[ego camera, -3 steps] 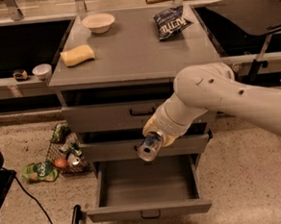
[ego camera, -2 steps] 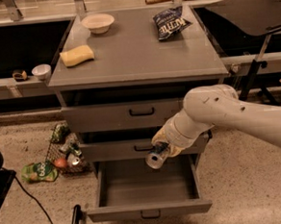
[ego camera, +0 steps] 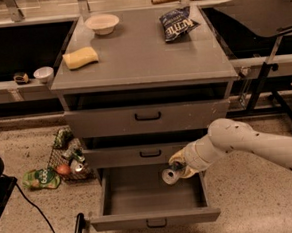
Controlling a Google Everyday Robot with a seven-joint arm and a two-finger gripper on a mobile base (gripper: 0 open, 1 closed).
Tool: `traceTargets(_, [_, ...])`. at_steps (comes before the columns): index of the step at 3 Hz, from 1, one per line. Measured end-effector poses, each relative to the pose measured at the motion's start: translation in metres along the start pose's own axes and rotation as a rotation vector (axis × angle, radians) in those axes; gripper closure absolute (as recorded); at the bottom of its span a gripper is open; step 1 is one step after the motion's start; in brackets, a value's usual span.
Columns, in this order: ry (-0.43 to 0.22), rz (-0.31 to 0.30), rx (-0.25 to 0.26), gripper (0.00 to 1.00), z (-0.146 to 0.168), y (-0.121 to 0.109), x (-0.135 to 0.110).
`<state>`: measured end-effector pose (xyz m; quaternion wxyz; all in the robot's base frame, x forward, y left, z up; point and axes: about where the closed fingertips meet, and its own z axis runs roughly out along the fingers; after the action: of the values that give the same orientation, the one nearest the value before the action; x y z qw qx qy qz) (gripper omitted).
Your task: Place redbull can into bottom drawer
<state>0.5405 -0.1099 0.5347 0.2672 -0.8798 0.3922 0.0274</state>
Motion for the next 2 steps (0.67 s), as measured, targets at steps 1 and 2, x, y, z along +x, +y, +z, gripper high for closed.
traceTargets(1, [-0.115,0.089,0.018,1.00,0.0649,0.0252,0.0233])
traceTargets(2, [-0.117,0.093,0.013,1.00,0.0678,0.0257,0.0233])
